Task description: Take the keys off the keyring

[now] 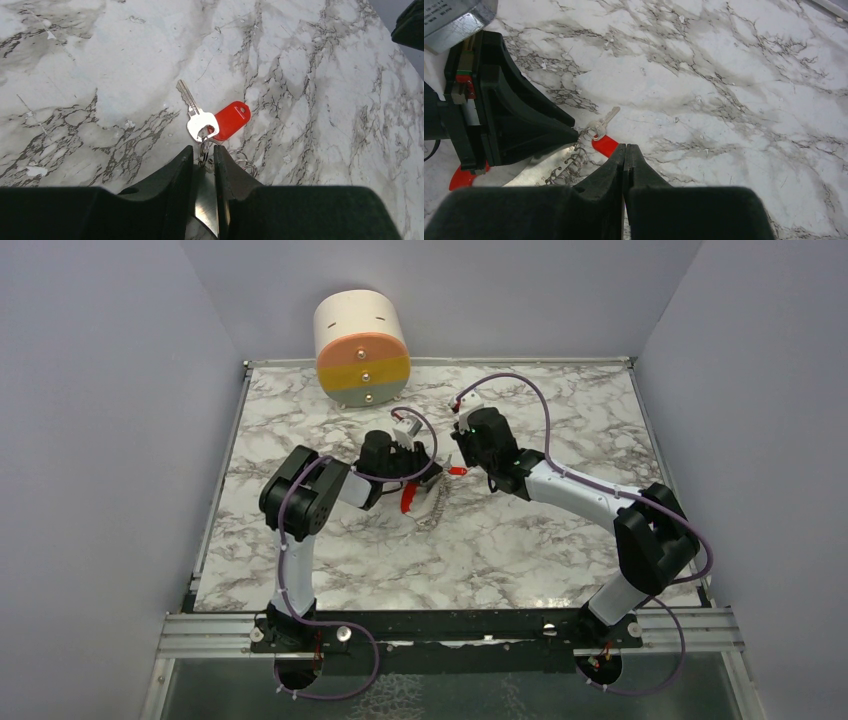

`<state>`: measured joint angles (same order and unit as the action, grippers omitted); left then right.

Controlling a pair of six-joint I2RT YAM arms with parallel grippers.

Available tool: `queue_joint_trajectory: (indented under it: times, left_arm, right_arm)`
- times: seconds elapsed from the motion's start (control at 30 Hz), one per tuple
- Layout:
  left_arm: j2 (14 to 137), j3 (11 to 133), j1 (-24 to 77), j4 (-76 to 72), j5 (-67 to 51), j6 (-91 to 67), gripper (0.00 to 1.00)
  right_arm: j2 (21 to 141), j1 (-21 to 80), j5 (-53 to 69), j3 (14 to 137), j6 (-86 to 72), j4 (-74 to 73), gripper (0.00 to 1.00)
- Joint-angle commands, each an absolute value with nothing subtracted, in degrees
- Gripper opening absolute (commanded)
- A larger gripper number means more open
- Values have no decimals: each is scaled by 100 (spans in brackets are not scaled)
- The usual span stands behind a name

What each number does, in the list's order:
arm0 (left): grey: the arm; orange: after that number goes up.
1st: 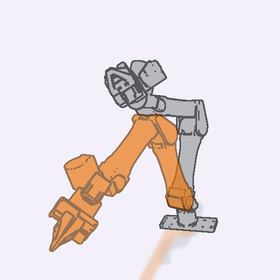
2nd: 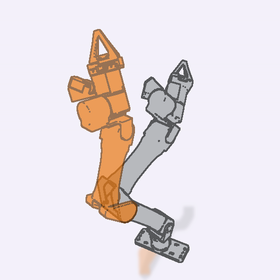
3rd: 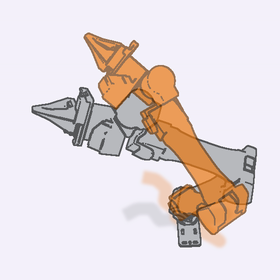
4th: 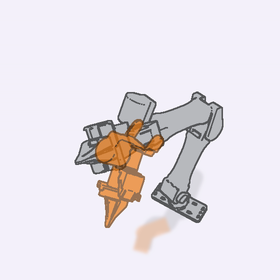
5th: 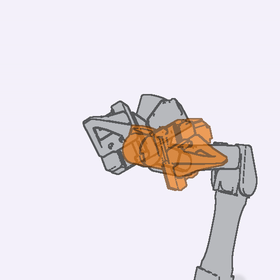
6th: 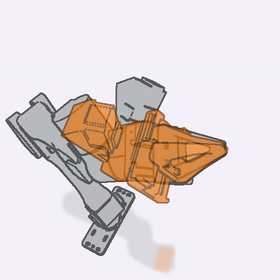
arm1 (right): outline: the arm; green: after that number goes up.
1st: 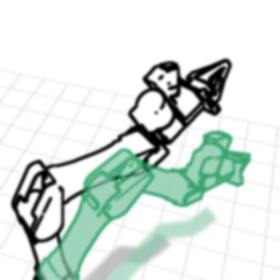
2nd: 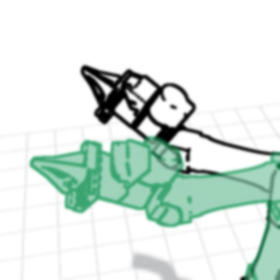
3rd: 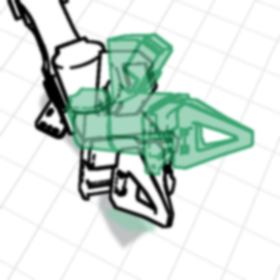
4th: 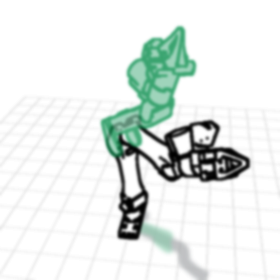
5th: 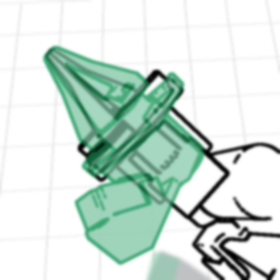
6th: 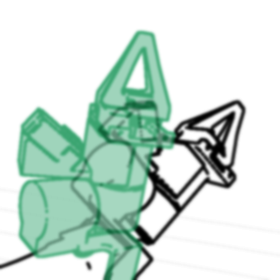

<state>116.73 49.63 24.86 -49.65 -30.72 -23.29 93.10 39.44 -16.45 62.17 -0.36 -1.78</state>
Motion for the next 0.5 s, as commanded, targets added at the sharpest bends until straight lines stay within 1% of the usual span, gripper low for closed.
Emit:
queue_joint_trajectory:
  times: [0.0, 0.17, 0.27, 0.4, 0.43, 0.47]
  left_arm:
    - [11859, 5124, 2582, -5141, -3272, -2377, 24]
    - [11891, 5157, 2602, -5168, -3220, -2373, 24]
    - [11917, 5192, 2604, -5172, -3181, -2373, 21]
    - [11953, 5236, 2602, -5217, -3056, -2369, 12]
    - [11951, 5218, 2610, -5273, -2982, -2385, 8]
    - [11953, 5208, 2614, -5328, -2910, -2404, 1]
  right_arm:
    - [9149, 3990, -1766, 6172, -78, -166, 1]
    - [9130, 3990, -1799, 6127, -63, -158, 1]
    - [9115, 3989, -1818, 6114, -72, -154, 1]
    - [9057, 3990, -1829, 6084, -82, -141, 1]
    - [9042, 3990, -1844, 6082, -81, -141, 1]
    - [9022, 3990, -1860, 6074, -79, -143, 1]
